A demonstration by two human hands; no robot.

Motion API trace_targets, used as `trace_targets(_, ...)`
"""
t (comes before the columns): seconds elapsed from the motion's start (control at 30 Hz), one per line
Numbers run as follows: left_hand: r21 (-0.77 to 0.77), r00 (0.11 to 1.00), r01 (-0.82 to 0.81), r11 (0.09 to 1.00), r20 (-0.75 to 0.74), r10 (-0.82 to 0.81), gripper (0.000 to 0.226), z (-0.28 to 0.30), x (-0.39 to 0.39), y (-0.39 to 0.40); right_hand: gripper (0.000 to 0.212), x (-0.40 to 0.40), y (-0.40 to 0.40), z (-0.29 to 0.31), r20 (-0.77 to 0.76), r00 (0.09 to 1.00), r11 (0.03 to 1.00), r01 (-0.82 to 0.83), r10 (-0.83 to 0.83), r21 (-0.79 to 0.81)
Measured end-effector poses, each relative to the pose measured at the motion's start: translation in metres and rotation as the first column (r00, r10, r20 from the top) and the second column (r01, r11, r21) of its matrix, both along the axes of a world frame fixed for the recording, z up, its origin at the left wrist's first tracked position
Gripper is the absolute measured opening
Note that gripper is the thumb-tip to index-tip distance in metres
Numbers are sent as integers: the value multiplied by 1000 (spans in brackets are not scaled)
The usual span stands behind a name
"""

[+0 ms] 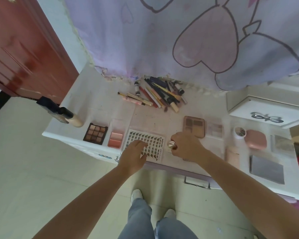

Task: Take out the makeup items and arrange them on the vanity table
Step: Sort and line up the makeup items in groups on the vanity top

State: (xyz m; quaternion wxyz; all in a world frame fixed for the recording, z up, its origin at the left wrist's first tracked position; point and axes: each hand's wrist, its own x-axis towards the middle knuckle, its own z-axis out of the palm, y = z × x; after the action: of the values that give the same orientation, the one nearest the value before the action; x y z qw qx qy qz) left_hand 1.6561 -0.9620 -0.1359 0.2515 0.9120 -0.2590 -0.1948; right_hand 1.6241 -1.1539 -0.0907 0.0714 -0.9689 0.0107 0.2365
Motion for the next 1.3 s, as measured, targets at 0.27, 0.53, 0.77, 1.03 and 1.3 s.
trace_targets(0.27, 42, 981, 157, 987, 111, -160, 39, -9, 5, 2, 68, -13, -5, -4, -32, 981, 966, 194, -191, 170)
trace_targets(0.53, -12, 954, 250, 968, 172, -244, 34, -11, -2, -5, 54, -67, -55, -32, 116, 949, 956, 292, -293, 18)
trace_targets(0.77, -63, 936, 282, 957, 239, -260, 35, 11, -4, -13, 61, -63, -55, -58, 63, 980, 981, 191, -188, -44)
trace_targets(1.03, -233, 959, 282, 931, 51, -278, 61, 61, 0, -65, 52, -88, -71, 16, 206, 881, 851, 313, -426, 421)
trace_targets(1.3, -557, 804, 171, 813, -397, -442, 54, 134, -6, -114, 44, -95, -79, 110, 346, 851, 804, 138, -395, 578)
